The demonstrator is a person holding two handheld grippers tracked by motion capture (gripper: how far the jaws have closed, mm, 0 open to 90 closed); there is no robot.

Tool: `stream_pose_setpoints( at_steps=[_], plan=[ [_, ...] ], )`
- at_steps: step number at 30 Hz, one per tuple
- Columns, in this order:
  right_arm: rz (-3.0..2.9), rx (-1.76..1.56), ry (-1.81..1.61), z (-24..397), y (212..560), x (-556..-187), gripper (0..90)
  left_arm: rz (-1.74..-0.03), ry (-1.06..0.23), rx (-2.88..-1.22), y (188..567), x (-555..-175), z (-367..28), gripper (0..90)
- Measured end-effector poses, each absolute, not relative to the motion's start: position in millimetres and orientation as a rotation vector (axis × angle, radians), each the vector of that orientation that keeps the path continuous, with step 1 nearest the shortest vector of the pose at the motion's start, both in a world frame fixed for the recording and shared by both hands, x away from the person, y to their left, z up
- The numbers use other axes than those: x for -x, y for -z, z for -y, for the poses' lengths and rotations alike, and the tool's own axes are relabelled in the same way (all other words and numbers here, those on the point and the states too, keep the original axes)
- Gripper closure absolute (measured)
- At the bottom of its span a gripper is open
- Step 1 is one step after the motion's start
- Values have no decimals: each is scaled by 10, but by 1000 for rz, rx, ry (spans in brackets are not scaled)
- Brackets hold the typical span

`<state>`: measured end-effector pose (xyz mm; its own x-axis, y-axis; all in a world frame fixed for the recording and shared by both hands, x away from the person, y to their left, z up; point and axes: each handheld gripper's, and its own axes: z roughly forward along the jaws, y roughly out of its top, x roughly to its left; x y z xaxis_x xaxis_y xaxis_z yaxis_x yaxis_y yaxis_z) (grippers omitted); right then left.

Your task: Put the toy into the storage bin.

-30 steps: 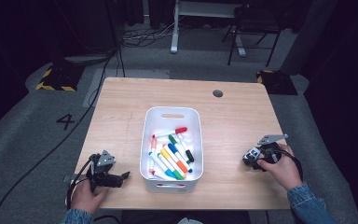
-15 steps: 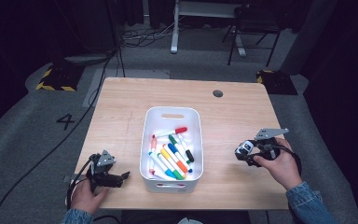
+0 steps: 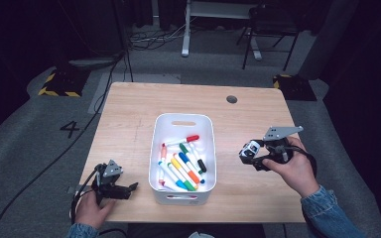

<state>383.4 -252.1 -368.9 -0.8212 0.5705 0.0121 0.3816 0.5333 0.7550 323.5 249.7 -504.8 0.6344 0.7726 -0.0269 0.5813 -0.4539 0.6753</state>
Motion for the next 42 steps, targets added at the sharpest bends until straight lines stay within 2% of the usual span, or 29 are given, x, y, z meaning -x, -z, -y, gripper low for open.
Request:
stream_pose_setpoints(
  at_steps=[10, 24, 30, 42],
  plan=[
    [-2574, -693, -1228, 2193, 3524, -3778, 258, -1051, -376, -2193, 5049, -3236, -2497, 115],
    [-2629, -571, -1332, 1629, 3516, -3749, 257, -1050, -373, -2194, 5048, -3238, -2498, 114],
    [-2679, -512, -1307, 1386, 3553, -3745, 257, -1052, -372, -2192, 5049, -3237, -2497, 115],
    [-2799, -370, -1127, 1234, 3679, -3710, 257, -1050, -373, -2195, 5048, -3238, -2498, 115]
  ],
)
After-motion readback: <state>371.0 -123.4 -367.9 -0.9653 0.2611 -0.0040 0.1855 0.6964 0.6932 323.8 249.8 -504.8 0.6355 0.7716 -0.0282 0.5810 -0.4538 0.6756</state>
